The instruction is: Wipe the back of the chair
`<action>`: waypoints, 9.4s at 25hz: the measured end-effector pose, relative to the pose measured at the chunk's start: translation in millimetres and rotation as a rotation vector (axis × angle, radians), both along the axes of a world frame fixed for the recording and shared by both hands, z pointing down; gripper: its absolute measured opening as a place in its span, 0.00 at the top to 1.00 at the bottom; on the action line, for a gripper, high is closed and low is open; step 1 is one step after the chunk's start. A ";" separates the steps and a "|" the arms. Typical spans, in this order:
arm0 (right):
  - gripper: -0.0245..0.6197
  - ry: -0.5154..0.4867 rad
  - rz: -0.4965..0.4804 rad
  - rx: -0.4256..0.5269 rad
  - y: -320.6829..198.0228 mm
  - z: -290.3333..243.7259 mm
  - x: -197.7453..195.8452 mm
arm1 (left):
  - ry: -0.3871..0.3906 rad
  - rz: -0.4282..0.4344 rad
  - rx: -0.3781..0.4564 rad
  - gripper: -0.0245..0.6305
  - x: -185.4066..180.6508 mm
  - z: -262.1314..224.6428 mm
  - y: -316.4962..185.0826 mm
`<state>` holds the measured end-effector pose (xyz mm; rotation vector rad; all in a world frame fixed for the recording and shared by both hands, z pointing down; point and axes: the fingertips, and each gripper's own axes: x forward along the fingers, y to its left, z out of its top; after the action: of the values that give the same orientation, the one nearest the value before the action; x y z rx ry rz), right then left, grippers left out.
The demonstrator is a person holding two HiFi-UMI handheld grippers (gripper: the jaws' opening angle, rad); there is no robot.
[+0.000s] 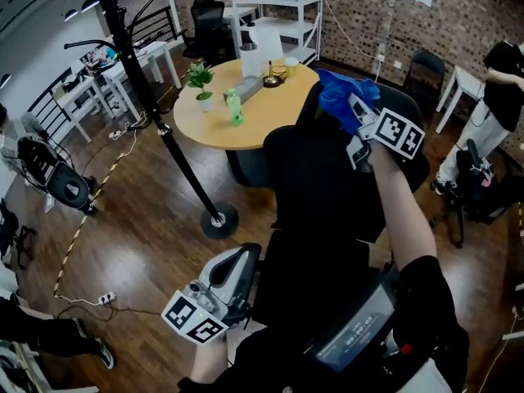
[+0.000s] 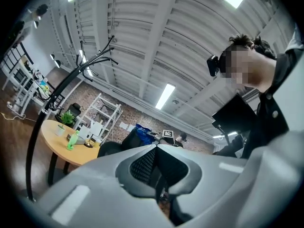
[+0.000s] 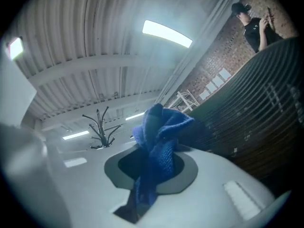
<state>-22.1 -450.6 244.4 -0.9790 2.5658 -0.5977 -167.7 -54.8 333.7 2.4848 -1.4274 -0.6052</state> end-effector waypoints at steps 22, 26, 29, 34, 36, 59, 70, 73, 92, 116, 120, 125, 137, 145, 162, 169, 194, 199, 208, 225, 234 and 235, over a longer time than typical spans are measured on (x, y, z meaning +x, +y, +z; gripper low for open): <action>0.88 0.380 0.532 0.240 95.3 2.8 233.6 | -0.014 0.403 0.018 0.96 120.9 -0.6 -40.6; 0.88 0.401 0.723 0.386 125.8 -21.9 252.6 | -0.011 0.413 0.012 0.96 125.1 -1.1 -40.4; 0.88 0.425 0.706 0.364 118.0 -2.7 231.5 | -0.010 0.401 0.007 0.96 121.7 -0.7 -39.8; 0.88 0.503 0.580 0.261 76.7 53.7 179.4 | -0.007 0.345 -0.007 0.96 100.5 2.7 -35.6; 0.88 0.540 0.528 0.257 67.2 67.9 154.6 | -0.006 0.315 -0.016 0.96 90.4 4.7 -33.4; 0.88 0.598 -0.092 0.260 78.3 152.2 -131.7 | -0.012 0.021 -0.070 0.96 -2.6 11.8 1.0; 0.88 0.455 -0.257 0.205 82.8 164.2 -171.0 | -0.034 -0.033 -0.078 0.96 -11.3 12.7 3.3; 0.88 0.407 -0.135 0.081 53.9 180.0 -121.5 | -0.041 -0.005 -0.082 0.96 -4.9 14.6 -0.9; 0.88 0.312 0.332 -0.021 31.1 178.9 179.7 | -0.075 0.344 -0.069 0.96 113.2 12.6 -47.2; 0.88 0.388 0.566 -0.107 63.3 200.1 241.7 | -0.027 0.398 -0.063 0.96 120.5 11.9 -33.1; 0.88 0.380 0.425 -0.066 50.5 205.2 141.6 | -0.025 0.260 -0.079 0.96 71.1 16.4 -20.2; 0.88 0.405 0.215 0.010 53.1 208.6 25.3 | -0.026 0.132 -0.092 0.96 27.2 17.8 -4.2; 0.88 0.464 -0.202 0.033 93.2 235.7 -177.7 | -0.017 -0.089 -0.115 0.96 -35.4 19.1 33.5; 0.88 0.387 -0.424 0.102 134.7 234.6 -218.6 | -0.020 -0.114 -0.113 0.96 -42.1 21.0 34.5; 0.88 0.411 0.097 -0.094 70.5 296.0 51.3 | -0.054 0.198 -0.099 0.96 49.3 18.2 -27.4; 0.88 0.420 0.324 -0.165 70.8 299.4 160.6 | -0.055 0.340 -0.074 0.96 98.7 17.2 -47.2; 0.88 0.513 0.571 -0.274 89.8 324.8 242.1 | -0.042 0.388 -0.096 0.96 123.5 19.3 -51.0; 0.88 0.507 0.382 -0.214 84.6 337.6 126.9 | -0.036 0.254 -0.115 0.96 74.4 26.6 -40.0; 0.88 0.590 0.030 -0.093 106.1 354.3 -38.4 | -0.031 0.103 -0.151 0.96 21.7 33.4 -9.7; 0.88 0.499 -0.508 -0.044 181.7 365.7 -215.9 | -0.036 -0.036 -0.176 0.96 -15.2 38.0 19.5; 0.88 0.666 -0.070 -0.154 112.7 414.1 -55.1 | -0.060 0.068 -0.197 0.96 15.8 41.4 10.7; 0.88 0.662 -0.052 -0.157 111.7 413.5 -40.1 | -0.063 0.085 -0.196 0.96 22.0 40.8 8.2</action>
<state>-62.2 -338.9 657.9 -1.3482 3.1593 -0.5634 -145.6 -46.6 374.4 2.4142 -1.3243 -0.3555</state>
